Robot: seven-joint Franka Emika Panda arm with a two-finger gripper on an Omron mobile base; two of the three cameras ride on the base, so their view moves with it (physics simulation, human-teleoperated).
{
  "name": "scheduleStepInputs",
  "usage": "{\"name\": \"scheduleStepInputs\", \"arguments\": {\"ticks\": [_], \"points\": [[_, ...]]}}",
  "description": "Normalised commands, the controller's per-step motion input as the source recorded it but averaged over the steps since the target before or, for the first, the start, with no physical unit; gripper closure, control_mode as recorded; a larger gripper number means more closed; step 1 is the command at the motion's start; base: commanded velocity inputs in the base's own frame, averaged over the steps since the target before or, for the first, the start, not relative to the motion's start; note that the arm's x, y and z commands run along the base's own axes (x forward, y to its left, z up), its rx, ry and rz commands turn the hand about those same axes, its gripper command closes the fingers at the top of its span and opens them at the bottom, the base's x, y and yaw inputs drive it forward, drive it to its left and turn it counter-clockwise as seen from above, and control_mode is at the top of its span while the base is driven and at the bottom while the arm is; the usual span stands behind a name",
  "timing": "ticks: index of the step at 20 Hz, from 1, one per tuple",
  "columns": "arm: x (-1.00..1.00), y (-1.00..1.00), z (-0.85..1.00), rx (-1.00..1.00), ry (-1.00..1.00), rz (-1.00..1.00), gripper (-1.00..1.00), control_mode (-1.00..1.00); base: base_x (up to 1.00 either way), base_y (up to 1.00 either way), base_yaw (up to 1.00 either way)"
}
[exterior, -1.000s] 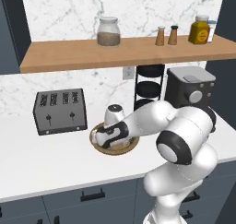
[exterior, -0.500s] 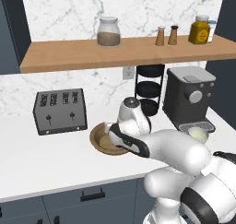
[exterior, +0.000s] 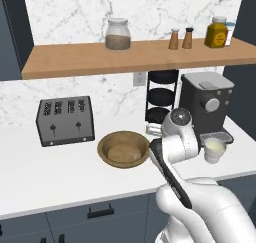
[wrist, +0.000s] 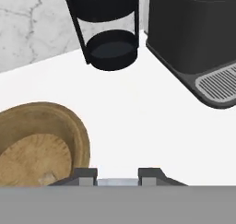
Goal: Grab a lemon wedge from the fridge and one ice cube from the ice bowl, and put them in the glass of lemonade.
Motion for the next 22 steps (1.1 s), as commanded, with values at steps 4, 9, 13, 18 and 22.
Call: {"name": "scheduleStepInputs", "arguments": {"ticks": [4, 9, 13, 18, 22], "points": [[0.0, -1.0, 0.71, 0.0, 0.0, -0.36, 1.0, -1.0, 0.0, 0.0, 0.0], [0.0, -1.0, 0.46, 0.01, 0.1, -0.31, 1.0, -1.0, 0.0, 0.0, 0.0], [0.04, -1.0, 0.03, 0.06, 0.13, -0.18, 1.0, -1.0, 0.0, 0.0, 0.0], [0.07, -0.56, -0.06, 0.02, 0.04, 0.0, 1.0, -1.0, 0.0, 0.0, 0.0], [0.01, -0.28, -0.4, 0.0, 0.09, 0.0, 1.0, -1.0, 0.0, 0.0, 0.0]]}}
